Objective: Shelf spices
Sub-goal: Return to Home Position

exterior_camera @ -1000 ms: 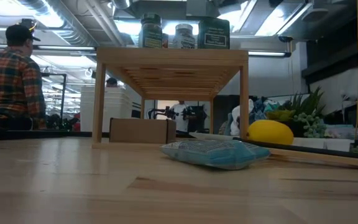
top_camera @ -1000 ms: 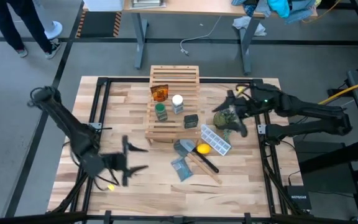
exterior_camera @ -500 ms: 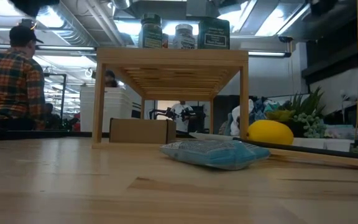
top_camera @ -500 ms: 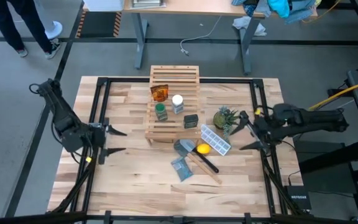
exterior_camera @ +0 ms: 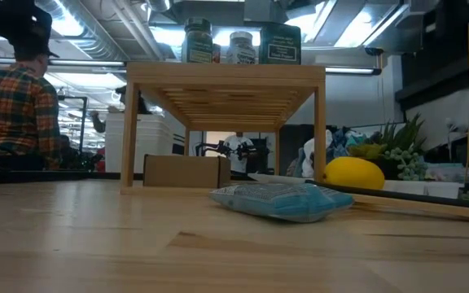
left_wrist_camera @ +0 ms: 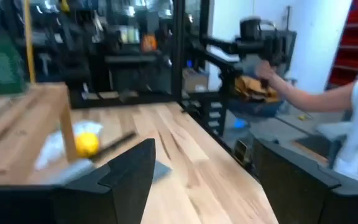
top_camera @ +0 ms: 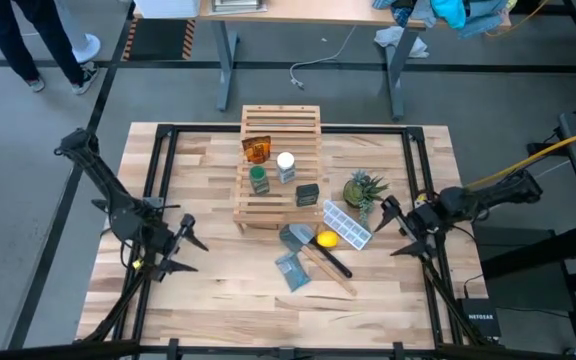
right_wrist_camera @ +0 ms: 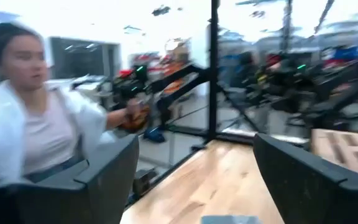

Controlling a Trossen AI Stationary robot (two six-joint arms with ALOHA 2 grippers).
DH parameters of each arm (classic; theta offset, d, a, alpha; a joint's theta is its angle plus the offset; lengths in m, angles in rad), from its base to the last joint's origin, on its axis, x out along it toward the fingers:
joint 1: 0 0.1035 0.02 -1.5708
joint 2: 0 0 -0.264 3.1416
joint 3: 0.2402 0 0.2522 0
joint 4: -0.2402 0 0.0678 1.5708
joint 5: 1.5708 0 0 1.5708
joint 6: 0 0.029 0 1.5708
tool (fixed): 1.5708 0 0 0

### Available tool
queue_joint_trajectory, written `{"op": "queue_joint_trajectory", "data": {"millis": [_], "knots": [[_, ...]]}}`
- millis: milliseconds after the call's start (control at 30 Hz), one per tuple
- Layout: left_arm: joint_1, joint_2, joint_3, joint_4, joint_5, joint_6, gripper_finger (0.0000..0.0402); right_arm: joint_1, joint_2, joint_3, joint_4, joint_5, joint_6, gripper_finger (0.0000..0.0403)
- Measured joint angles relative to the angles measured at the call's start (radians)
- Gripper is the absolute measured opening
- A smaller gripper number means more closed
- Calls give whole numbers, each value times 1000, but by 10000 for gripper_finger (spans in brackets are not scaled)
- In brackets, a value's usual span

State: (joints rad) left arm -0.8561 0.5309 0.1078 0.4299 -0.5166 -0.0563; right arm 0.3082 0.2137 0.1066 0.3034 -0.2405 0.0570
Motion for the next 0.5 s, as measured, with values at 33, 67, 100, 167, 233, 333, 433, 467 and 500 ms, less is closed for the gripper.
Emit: {"op": "queue_joint_trajectory", "data": {"millis": [33, 67, 100, 167, 233, 333, 433, 467, 500], "knots": [[13, 4, -19, 44, 2, 16, 260, 3, 5, -21, 38, 28, 0, 324], [29, 6, -35, 79, 4, 30, 260, 7, 11, -41, 78, 46, 0, 324], [48, 9, -47, 103, 7, 40, 260, 7, 16, -61, 111, 55, 0, 324], [95, 13, -59, 121, 29, 68, 260, 6, 30, -88, 165, 57, 0, 324], [151, 16, -60, 138, 76, 98, 260, 6, 36, -93, 183, 54, -1, 324], [249, 17, -60, 145, 166, 161, 260, 6, 57, -94, 187, 54, -1, 324], [354, 17, -60, 148, 227, 205, 260, 6, 91, -94, 227, 64, -4, 324], [390, 17, -60, 148, 247, 218, 260, 6, 102, -94, 233, 65, -5, 324], [424, 17, -60, 145, 266, 222, 260, 6, 114, -95, 230, 65, -5, 324]]}}
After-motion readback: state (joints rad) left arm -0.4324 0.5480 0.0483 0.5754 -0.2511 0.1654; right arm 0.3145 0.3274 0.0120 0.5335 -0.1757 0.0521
